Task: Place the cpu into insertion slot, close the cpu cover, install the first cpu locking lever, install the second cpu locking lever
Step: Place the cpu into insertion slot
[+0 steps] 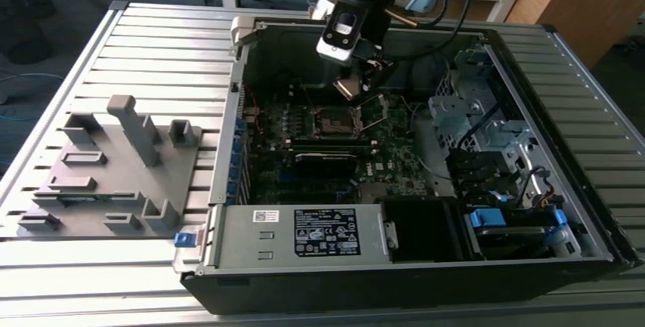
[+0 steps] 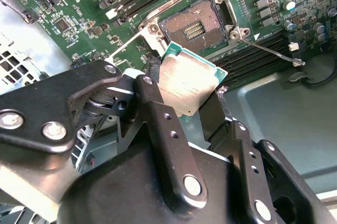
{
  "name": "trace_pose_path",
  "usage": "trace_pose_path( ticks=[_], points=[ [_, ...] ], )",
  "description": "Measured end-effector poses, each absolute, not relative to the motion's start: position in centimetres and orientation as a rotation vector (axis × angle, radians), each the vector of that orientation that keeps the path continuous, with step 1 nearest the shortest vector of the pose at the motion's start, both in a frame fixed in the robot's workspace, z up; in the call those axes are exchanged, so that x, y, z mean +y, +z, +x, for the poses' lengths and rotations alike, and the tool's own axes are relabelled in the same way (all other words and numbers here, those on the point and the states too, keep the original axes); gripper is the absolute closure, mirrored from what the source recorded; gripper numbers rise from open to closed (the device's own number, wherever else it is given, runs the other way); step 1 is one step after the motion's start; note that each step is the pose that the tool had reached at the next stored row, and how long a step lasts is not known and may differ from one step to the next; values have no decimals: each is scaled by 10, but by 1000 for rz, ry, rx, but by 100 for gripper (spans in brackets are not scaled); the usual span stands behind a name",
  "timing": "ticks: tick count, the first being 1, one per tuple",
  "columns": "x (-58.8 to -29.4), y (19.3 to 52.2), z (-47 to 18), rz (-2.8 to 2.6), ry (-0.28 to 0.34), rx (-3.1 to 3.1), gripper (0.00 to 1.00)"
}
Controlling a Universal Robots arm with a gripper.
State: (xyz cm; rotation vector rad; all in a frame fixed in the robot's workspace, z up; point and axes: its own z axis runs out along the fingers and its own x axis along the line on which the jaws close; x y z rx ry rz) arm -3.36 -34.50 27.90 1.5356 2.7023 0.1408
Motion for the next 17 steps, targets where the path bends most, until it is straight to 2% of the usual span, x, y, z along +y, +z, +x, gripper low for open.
trace_pose_path(
  ticks=[17],
  points=[
    [-345, 277, -34, 1722, 137, 2580, 46]
  ],
)
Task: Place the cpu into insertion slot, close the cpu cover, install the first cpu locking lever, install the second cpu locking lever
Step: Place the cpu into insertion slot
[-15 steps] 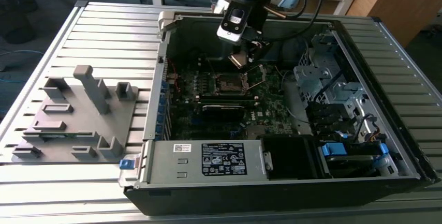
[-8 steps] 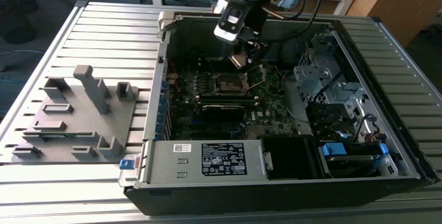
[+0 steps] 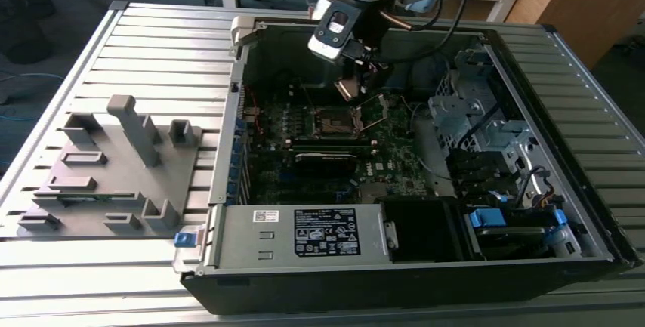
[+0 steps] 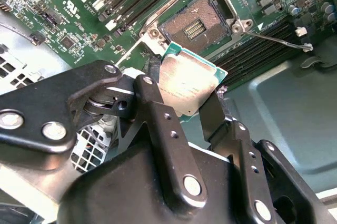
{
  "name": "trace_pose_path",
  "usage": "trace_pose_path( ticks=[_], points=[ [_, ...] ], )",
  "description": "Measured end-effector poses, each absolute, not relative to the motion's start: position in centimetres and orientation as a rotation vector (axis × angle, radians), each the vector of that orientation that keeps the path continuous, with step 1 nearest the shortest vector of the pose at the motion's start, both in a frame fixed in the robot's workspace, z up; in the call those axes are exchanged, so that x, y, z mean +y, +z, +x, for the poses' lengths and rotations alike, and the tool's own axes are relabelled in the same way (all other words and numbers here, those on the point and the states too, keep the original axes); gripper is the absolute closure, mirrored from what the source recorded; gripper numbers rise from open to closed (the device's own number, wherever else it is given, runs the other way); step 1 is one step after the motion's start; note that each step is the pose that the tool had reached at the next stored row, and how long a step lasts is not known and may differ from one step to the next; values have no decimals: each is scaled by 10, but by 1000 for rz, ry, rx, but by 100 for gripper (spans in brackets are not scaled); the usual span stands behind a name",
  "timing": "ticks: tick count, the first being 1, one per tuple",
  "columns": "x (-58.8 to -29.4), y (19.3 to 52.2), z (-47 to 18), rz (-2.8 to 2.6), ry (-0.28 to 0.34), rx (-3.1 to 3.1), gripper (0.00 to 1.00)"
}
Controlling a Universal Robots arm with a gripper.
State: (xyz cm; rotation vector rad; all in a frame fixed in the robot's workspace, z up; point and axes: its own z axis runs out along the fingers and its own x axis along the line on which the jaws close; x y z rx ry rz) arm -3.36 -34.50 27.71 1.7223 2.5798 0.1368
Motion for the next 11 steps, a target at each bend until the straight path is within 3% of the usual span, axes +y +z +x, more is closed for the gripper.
trace_pose_path(
  ticks=[11],
  points=[
    [-345, 276, -34, 1797, 135, 2525, 46]
  ],
)
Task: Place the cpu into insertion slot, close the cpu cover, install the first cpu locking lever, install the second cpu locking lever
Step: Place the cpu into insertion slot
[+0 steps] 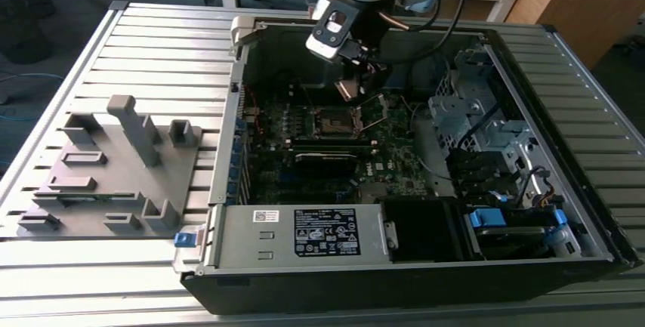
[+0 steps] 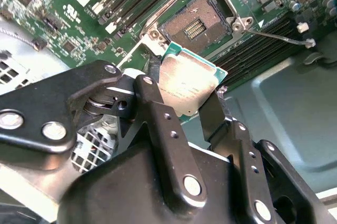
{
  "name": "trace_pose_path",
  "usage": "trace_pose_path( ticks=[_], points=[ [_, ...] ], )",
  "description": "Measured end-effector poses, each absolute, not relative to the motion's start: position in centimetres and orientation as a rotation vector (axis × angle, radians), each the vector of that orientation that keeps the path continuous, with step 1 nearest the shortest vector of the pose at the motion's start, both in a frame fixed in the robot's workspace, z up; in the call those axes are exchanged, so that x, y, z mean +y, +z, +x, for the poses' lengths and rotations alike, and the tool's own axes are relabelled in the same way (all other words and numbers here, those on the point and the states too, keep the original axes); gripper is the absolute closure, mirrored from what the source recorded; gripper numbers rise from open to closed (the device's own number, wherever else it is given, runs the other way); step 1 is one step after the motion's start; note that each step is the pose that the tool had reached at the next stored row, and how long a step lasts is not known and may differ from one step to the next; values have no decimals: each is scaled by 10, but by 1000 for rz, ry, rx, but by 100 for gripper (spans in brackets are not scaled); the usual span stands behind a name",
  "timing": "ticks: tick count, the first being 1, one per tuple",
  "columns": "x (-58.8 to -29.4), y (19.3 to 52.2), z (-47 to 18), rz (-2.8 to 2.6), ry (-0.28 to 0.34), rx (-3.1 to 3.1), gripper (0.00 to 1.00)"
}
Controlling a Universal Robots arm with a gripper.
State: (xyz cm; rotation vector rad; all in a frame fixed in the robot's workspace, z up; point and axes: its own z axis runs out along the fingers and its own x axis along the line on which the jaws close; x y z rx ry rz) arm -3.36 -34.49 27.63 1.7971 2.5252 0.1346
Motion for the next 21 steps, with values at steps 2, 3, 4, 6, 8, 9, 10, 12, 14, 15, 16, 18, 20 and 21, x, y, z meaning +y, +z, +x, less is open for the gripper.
trace_pose_path(
  ticks=[2, 3, 4, 6, 8, 9, 10, 12, 14, 15, 16, 18, 20, 21],
  points=[
    [-345, 276, -34, 1841, 134, 2491, 46],
    [-345, 275, -34, 1863, 133, 2474, 46],
    [-345, 275, -34, 1885, 132, 2457, 46],
    [-345, 274, -34, 1929, 131, 2420, 46],
    [-345, 273, -34, 1971, 130, 2384, 46],
    [-345, 273, -34, 1992, 129, 2365, 46],
    [-345, 273, -34, 2013, 128, 2346, 46],
    [-345, 272, -34, 2054, 127, 2309, 46],
    [-345, 271, -34, 2096, 126, 2269, 46],
    [-345, 271, -34, 2116, 125, 2250, 46],
    [-345, 270, -34, 2136, 124, 2230, 46],
    [-345, 270, -34, 2174, 123, 2190, 46],
    [-345, 269, -34, 2213, 121, 2149, 46],
    [-345, 269, -34, 2223, 121, 2139, 46]
  ],
)
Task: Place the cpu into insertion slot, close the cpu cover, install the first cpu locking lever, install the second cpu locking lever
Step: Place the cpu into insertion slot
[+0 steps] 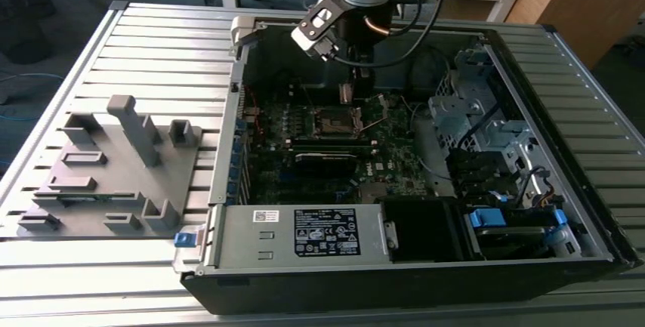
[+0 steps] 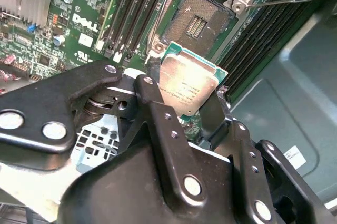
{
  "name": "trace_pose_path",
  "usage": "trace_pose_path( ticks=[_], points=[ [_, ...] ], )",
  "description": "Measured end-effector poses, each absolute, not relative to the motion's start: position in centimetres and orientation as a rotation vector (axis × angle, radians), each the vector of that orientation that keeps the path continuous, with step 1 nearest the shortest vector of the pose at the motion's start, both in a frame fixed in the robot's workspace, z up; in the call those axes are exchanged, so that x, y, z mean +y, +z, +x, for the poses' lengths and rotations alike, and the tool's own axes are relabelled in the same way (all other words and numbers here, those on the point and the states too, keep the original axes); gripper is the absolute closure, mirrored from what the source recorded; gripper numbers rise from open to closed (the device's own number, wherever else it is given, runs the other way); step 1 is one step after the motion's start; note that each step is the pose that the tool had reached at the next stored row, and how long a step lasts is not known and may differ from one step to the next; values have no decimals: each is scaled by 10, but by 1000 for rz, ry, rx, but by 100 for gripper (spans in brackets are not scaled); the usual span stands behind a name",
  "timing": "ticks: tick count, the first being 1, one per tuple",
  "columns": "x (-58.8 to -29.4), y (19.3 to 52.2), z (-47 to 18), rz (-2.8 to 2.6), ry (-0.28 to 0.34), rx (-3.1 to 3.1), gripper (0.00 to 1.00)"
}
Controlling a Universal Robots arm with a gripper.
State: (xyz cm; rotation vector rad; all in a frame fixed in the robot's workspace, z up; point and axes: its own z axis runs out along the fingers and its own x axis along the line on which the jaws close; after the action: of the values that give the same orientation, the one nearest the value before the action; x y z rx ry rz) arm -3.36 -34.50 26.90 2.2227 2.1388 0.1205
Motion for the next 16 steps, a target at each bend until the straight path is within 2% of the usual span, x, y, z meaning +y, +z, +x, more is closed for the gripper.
trace_pose_path(
  ticks=[4, 9, 16],
  points=[
    [-345, 269, -34, 2225, 116, 2140, 46],
    [-345, 267, -34, 2238, 73, 2166, 46],
    [-345, 266, -34, 2230, 73, 2175, 46]
  ],
)
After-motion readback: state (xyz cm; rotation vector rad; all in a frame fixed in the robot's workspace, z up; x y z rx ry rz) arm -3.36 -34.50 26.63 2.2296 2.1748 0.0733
